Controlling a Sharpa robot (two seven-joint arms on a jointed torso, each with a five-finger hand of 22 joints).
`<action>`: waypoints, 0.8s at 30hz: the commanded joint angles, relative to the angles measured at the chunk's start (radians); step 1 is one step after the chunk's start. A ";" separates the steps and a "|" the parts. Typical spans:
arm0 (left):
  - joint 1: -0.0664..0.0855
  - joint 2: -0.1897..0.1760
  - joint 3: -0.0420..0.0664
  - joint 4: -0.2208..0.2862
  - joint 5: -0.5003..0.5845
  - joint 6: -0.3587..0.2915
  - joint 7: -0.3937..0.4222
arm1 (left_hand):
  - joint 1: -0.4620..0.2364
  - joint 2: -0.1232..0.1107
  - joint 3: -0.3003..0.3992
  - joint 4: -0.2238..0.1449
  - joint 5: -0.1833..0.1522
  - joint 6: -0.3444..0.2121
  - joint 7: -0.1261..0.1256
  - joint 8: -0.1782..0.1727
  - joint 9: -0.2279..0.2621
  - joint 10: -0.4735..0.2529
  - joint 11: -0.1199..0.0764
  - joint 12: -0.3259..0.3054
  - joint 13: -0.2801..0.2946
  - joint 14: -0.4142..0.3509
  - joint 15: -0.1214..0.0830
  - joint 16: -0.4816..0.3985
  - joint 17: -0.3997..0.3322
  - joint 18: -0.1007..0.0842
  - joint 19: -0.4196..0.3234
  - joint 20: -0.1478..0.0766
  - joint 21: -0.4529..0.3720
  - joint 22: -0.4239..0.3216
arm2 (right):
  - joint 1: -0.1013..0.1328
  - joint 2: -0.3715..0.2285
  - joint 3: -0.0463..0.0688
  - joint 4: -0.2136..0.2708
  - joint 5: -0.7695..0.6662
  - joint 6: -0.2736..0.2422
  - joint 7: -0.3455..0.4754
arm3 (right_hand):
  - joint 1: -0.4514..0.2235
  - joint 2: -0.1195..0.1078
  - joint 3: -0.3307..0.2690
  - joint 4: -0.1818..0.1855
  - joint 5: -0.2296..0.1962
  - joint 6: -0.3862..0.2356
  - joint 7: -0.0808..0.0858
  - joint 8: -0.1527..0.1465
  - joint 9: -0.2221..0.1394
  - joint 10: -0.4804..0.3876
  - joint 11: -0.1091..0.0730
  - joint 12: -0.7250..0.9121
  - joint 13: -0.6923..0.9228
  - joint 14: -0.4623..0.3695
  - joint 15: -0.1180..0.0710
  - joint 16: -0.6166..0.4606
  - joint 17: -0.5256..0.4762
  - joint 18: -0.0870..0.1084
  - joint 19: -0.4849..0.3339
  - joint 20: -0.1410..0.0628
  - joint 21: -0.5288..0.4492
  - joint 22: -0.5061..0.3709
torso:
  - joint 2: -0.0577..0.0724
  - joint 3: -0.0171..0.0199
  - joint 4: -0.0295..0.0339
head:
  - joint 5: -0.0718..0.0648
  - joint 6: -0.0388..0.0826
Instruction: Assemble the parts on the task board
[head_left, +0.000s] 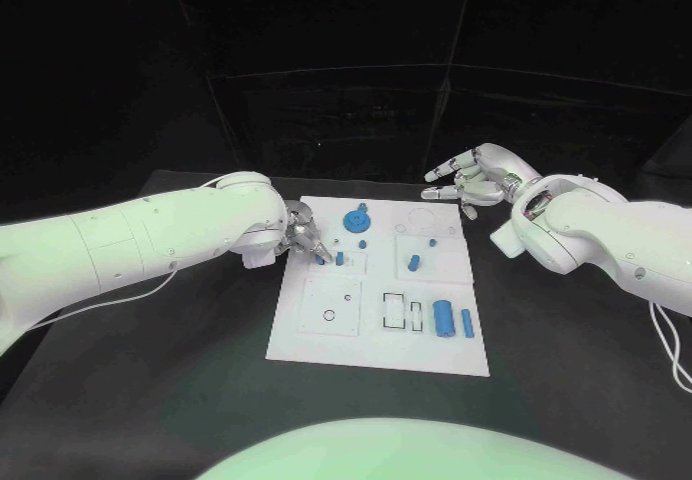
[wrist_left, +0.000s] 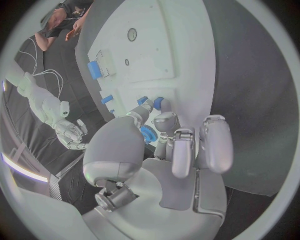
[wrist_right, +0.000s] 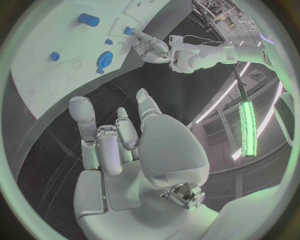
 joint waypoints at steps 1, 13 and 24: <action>0.001 0.002 0.000 -0.003 -0.006 -0.002 -0.005 | -0.010 0.003 -0.007 0.003 -0.002 0.005 0.002 0.007 0.000 -0.001 -0.001 0.005 -0.001 0.104 -0.005 0.003 0.263 -0.006 0.001 -0.007 0.002 0.000 | 0.002 0.001 0.001 0.001 -0.002 0.006 0.003 | 0.000 0.011 -0.006 0.000 0.002 -0.005 -0.002 0.006 0.000 -0.005 0.002 0.000 -0.002 0.059 -0.006 -0.007 0.045 0.010 -0.004 0.002 -0.006 -0.002 | 0.000 -0.0004 0.0005 | 0.000 0.001; 0.002 0.016 0.001 -0.022 -0.006 -0.003 -0.004 | -0.013 0.010 -0.020 0.014 -0.002 0.004 0.001 0.009 0.000 -0.001 -0.001 0.005 -0.001 0.104 -0.006 0.003 0.263 -0.006 0.001 -0.008 0.001 0.000 | 0.002 0.003 0.001 0.000 -0.002 0.009 0.003 | -0.002 0.012 -0.008 0.001 0.002 -0.005 -0.002 0.006 0.000 -0.006 0.002 0.000 -0.002 0.059 -0.006 -0.007 0.045 0.010 -0.004 0.002 -0.007 -0.003 | 0.000 -0.0001 -0.0002 | 0.000 0.000; 0.002 0.027 0.001 -0.034 -0.006 0.003 -0.003 | -0.003 0.028 -0.023 0.019 -0.002 0.004 -0.001 0.011 0.000 0.000 -0.003 0.007 0.000 0.104 -0.006 0.003 0.263 -0.006 0.002 -0.008 0.002 0.002 | 0.002 0.004 0.001 -0.001 -0.002 0.012 0.002 | -0.002 0.012 -0.008 0.001 0.002 -0.005 -0.002 0.006 0.000 -0.006 0.002 0.000 -0.002 0.059 -0.006 -0.007 0.045 0.010 -0.004 0.002 -0.007 -0.003 | 0.000 0.0003 0.0001 | -0.003 -0.002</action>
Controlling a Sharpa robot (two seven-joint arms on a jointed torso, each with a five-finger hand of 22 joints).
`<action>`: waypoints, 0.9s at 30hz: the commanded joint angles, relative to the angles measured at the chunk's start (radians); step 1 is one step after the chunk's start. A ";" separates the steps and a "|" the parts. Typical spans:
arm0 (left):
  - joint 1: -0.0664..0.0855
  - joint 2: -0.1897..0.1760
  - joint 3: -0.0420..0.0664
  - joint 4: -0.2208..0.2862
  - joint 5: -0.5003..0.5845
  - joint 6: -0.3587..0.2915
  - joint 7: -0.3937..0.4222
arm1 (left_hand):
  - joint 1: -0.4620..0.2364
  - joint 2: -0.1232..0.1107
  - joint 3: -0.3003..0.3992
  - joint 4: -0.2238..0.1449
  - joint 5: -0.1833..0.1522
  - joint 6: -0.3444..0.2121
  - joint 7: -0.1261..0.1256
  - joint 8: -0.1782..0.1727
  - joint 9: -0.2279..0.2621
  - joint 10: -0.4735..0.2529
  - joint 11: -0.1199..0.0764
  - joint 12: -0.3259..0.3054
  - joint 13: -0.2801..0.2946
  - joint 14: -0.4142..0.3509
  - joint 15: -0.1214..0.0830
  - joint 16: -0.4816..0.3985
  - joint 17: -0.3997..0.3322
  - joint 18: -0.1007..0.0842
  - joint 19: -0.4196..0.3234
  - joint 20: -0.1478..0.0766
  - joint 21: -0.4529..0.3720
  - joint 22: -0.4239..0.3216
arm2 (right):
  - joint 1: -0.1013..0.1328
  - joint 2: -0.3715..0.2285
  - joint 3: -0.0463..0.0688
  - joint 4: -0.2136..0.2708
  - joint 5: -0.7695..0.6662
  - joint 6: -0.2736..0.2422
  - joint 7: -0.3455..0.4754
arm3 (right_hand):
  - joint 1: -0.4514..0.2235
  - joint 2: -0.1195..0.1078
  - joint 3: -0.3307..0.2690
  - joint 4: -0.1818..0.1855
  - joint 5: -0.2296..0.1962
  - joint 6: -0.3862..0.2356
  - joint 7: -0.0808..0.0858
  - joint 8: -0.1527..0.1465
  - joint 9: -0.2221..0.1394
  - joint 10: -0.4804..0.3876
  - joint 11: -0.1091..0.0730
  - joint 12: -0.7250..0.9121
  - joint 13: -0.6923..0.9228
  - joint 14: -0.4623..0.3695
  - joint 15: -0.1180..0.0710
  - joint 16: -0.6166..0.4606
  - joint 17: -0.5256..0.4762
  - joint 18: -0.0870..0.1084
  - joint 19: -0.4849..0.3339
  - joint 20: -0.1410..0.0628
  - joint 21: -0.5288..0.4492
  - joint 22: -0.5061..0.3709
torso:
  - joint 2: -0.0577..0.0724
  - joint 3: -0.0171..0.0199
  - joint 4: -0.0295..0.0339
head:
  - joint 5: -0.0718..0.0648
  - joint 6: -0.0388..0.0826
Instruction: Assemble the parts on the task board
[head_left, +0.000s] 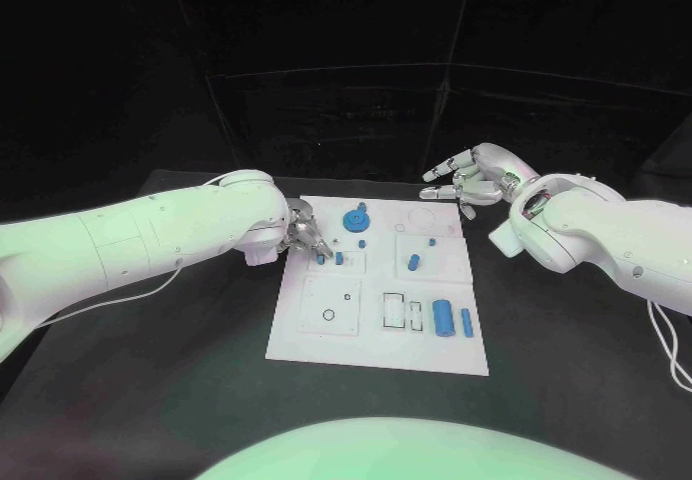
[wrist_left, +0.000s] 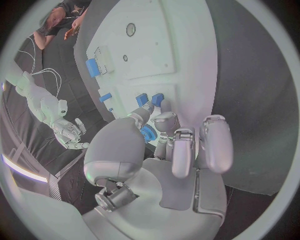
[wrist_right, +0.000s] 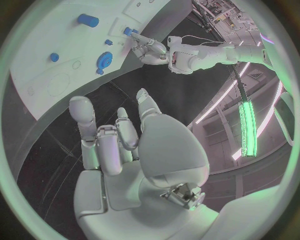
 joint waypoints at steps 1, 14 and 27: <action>0.002 0.004 0.001 -0.003 -0.005 0.004 -0.003 | 0.007 0.021 -0.003 0.000 -0.002 0.004 -0.002 0.008 0.000 0.000 -0.003 0.007 0.001 0.104 -0.007 0.003 0.263 -0.006 0.002 -0.009 0.002 0.001 | 0.002 0.001 0.001 0.001 -0.002 0.008 0.003 | -0.002 0.012 -0.006 -0.001 0.002 -0.005 -0.002 0.006 0.000 -0.006 0.002 0.000 -0.001 0.059 -0.006 -0.002 0.045 0.010 -0.004 0.002 -0.004 -0.001 | 0.000 0.0003 -0.0004 | -0.001 -0.001; 0.002 0.010 0.001 -0.010 -0.005 0.000 -0.001 | 0.110 0.084 0.034 -0.054 -0.002 -0.002 -0.010 0.017 0.004 0.002 -0.011 0.006 0.002 0.104 -0.012 0.003 0.263 -0.006 0.003 -0.014 0.001 0.003 | 0.002 0.002 0.001 0.000 -0.002 0.010 0.002 | -0.003 0.013 -0.007 0.000 0.002 -0.005 -0.002 0.006 0.000 -0.005 0.002 0.000 -0.001 0.059 -0.006 -0.003 0.045 0.010 -0.004 0.002 -0.004 -0.001 | 0.000 0.0000 0.0000 | -0.002 -0.002; 0.002 0.013 0.001 -0.021 -0.005 -0.013 0.008 | 0.090 0.065 0.005 -0.047 -0.004 -0.003 -0.004 0.022 0.006 0.002 -0.006 0.004 0.001 0.104 -0.010 0.003 0.263 -0.006 0.002 -0.014 0.000 0.003 | 0.002 0.003 0.001 -0.001 -0.002 0.010 0.003 | -0.003 0.013 -0.007 0.000 0.002 -0.005 -0.002 0.006 0.000 -0.005 0.002 0.000 -0.001 0.059 -0.006 -0.003 0.045 0.010 -0.004 0.002 -0.004 -0.001 | -0.001 -0.0002 0.0000 | -0.004 -0.001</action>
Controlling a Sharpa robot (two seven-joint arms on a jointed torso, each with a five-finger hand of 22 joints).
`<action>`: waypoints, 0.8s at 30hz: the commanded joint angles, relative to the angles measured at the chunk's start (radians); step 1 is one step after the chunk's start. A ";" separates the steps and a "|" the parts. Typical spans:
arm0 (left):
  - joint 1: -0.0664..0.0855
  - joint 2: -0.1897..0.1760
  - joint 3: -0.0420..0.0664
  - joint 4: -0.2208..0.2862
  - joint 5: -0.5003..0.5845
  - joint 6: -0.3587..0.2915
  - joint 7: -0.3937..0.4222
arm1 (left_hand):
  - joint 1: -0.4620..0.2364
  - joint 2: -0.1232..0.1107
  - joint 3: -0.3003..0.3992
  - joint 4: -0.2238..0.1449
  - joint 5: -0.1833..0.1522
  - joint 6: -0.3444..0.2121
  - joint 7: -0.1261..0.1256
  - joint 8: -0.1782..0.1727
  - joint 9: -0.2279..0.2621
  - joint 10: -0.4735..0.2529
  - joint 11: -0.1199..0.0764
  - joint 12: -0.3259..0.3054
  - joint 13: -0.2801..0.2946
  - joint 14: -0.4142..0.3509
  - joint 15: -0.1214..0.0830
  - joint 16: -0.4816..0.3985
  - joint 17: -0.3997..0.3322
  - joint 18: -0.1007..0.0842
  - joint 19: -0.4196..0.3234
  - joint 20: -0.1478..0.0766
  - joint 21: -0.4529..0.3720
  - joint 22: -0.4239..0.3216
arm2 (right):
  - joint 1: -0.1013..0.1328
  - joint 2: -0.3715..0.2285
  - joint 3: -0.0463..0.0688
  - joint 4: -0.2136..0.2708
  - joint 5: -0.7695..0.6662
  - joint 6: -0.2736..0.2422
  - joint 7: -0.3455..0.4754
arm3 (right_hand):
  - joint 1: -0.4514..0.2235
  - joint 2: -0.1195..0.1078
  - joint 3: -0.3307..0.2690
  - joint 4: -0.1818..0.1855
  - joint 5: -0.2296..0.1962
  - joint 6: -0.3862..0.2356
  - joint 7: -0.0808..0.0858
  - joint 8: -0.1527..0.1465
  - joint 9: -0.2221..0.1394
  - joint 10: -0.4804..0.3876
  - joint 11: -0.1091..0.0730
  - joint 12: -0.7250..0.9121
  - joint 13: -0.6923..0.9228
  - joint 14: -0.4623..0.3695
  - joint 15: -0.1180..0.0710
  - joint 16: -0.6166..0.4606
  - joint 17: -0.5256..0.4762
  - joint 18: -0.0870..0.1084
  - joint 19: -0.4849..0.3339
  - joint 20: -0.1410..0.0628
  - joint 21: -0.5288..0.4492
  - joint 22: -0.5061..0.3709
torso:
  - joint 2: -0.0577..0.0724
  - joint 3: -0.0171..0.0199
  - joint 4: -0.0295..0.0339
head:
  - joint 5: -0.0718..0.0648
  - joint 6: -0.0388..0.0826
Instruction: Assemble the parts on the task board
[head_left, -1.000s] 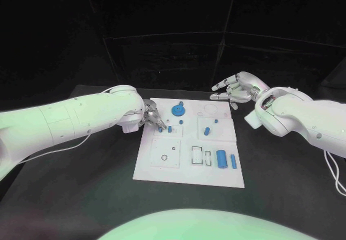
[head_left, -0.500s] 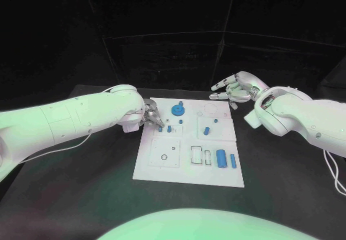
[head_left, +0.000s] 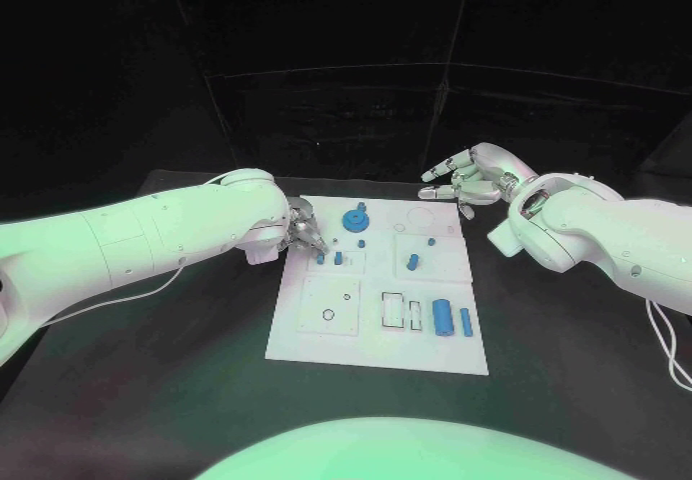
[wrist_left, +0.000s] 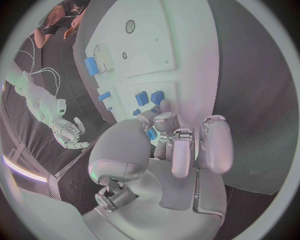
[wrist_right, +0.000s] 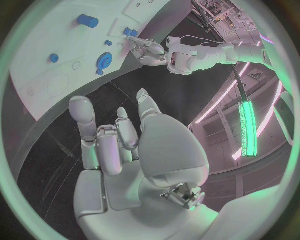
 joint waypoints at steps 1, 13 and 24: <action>0.002 -0.002 0.001 0.001 -0.005 -0.012 0.009 | -0.023 -0.017 -0.022 0.011 -0.003 -0.002 0.004 0.003 0.001 -0.001 -0.002 0.000 0.000 0.104 -0.002 0.003 0.263 -0.006 0.002 -0.007 0.000 0.001 | 0.002 0.001 0.001 0.000 -0.002 0.005 0.004 | 0.001 0.009 -0.008 0.000 0.002 -0.005 -0.002 0.007 0.000 -0.005 0.002 0.000 -0.001 0.059 -0.006 -0.003 0.043 0.010 -0.004 0.002 -0.005 -0.001 | 0.000 -0.0003 0.0003 | -0.001 0.001; 0.002 -0.036 0.001 0.038 -0.004 -0.027 0.020 | -0.155 -0.090 -0.166 0.103 -0.003 0.004 0.004 0.007 0.000 -0.001 -0.001 0.002 0.000 0.104 -0.001 0.003 0.263 -0.006 0.004 -0.004 -0.001 0.003 | 0.002 0.000 0.001 -0.001 -0.002 0.006 0.004 | 0.001 0.009 -0.008 0.000 0.002 -0.005 -0.002 0.007 0.000 -0.006 0.002 0.000 -0.002 0.059 -0.006 -0.003 0.043 0.010 -0.004 0.002 -0.005 -0.002 | -0.001 0.0000 0.0012 | -0.003 -0.001; 0.001 -0.063 0.001 0.076 -0.004 -0.008 0.016 | -0.127 -0.087 -0.195 0.102 -0.002 0.001 0.004 0.008 -0.001 -0.003 -0.002 0.002 0.000 0.104 -0.002 0.003 0.263 -0.006 0.003 -0.005 -0.003 0.003 | 0.002 0.000 0.001 -0.003 -0.002 0.008 0.004 | 0.001 0.009 -0.008 0.000 0.002 -0.005 -0.002 0.007 0.000 -0.006 0.002 0.000 -0.002 0.059 -0.006 -0.003 0.043 0.010 -0.004 0.002 -0.005 -0.002 | 0.000 0.0004 0.0006 | 0.002 -0.003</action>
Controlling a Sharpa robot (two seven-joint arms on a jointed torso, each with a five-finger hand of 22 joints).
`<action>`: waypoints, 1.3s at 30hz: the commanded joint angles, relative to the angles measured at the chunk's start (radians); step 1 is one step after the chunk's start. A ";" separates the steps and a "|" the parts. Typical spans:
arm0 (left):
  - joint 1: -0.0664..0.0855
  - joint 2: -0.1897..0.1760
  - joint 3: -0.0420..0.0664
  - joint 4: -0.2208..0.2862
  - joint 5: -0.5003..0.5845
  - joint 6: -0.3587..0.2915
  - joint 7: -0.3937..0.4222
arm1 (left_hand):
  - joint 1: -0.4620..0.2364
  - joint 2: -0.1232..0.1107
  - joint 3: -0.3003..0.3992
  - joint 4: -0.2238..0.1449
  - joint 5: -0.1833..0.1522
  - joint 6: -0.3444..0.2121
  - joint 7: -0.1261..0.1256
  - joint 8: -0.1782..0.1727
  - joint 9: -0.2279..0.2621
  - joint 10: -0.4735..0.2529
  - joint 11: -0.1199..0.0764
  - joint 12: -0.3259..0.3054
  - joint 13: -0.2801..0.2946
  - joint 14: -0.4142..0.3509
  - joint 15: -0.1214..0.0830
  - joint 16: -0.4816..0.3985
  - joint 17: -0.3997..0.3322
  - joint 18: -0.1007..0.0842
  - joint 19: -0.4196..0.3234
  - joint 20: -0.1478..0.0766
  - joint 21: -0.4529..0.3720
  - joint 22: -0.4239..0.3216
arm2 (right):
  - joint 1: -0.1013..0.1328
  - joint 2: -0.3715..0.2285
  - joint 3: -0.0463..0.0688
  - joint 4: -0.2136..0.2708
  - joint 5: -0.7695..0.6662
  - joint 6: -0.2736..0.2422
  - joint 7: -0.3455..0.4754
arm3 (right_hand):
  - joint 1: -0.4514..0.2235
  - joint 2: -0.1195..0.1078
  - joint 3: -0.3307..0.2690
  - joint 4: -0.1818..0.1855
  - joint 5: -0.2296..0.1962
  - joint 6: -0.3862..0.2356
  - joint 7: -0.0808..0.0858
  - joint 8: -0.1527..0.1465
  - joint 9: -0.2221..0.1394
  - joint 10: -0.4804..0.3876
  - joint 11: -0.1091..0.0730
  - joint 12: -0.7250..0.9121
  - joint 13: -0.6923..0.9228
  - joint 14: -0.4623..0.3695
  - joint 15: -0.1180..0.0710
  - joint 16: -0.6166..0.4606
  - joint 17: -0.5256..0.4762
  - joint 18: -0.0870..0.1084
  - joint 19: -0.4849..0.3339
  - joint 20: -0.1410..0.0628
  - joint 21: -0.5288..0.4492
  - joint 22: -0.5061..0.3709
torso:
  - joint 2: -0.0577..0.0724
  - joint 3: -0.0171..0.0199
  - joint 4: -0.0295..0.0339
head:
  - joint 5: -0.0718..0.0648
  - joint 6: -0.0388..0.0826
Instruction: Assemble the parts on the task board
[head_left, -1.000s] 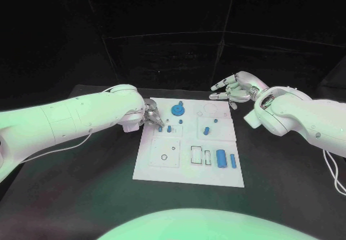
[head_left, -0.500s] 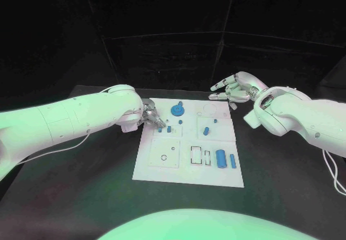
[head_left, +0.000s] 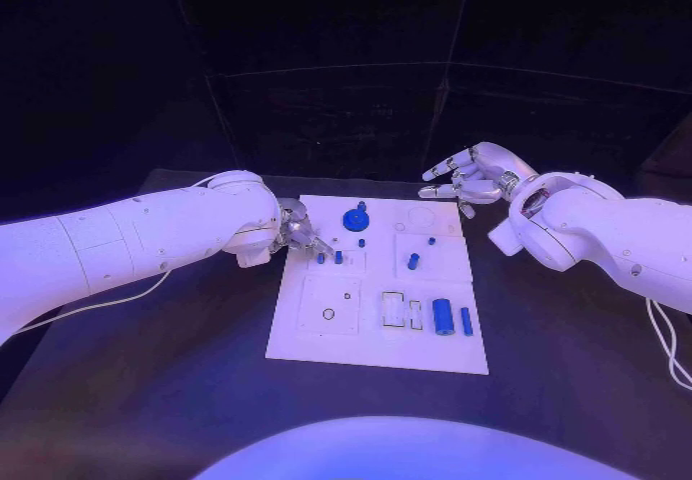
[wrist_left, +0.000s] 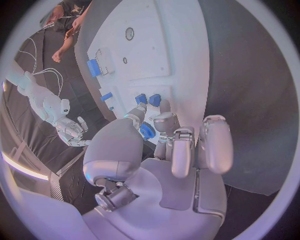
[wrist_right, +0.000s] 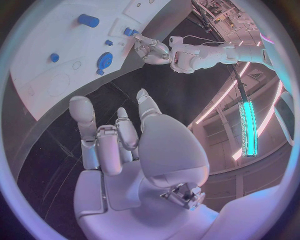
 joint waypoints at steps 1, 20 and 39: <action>0.001 -0.001 0.001 0.008 -0.004 0.012 0.007 | 0.017 0.001 -0.007 -0.002 -0.002 -0.003 0.000 0.004 -0.002 -0.004 -0.002 0.001 -0.001 0.104 -0.003 0.003 0.263 -0.006 0.003 -0.005 -0.003 0.000 | 0.002 0.000 0.001 0.001 -0.002 0.007 0.004 | 0.001 0.009 -0.008 0.000 0.002 -0.005 -0.002 0.007 0.000 -0.006 0.002 0.000 -0.002 0.059 -0.006 -0.003 0.043 0.010 -0.004 0.002 -0.005 -0.001 | 0.000 -0.0001 -0.0013 | 0.003 -0.001; 0.001 0.020 0.000 -0.002 -0.005 0.027 0.002 | 0.081 0.027 -0.021 -0.023 -0.002 -0.015 0.004 -0.001 -0.006 -0.012 0.001 -0.005 -0.008 0.104 0.000 0.003 0.263 -0.004 0.000 -0.004 -0.011 -0.005 | 0.002 0.004 0.001 -0.001 -0.002 0.012 0.003 | 0.001 0.009 -0.008 0.000 0.002 -0.005 -0.002 0.007 0.000 -0.006 0.002 0.000 -0.002 0.059 -0.006 -0.003 0.043 0.010 -0.004 0.002 -0.005 -0.001 | 0.001 -0.0005 -0.0017 | 0.004 -0.004; 0.001 0.026 0.000 -0.004 -0.033 0.059 -0.007 | 0.115 0.032 -0.027 -0.040 -0.002 -0.021 0.006 -0.007 -0.011 -0.018 0.004 -0.011 -0.015 0.104 0.002 0.003 0.263 -0.003 -0.002 -0.002 -0.015 -0.008 | 0.002 0.006 0.001 -0.004 -0.002 0.013 0.002 | 0.001 0.009 -0.008 0.000 0.002 -0.005 -0.002 0.007 0.000 -0.006 0.002 0.000 -0.002 0.059 -0.006 -0.003 0.043 0.010 -0.004 0.002 -0.005 -0.001 | 0.001 -0.0007 -0.0011 | 0.003 -0.007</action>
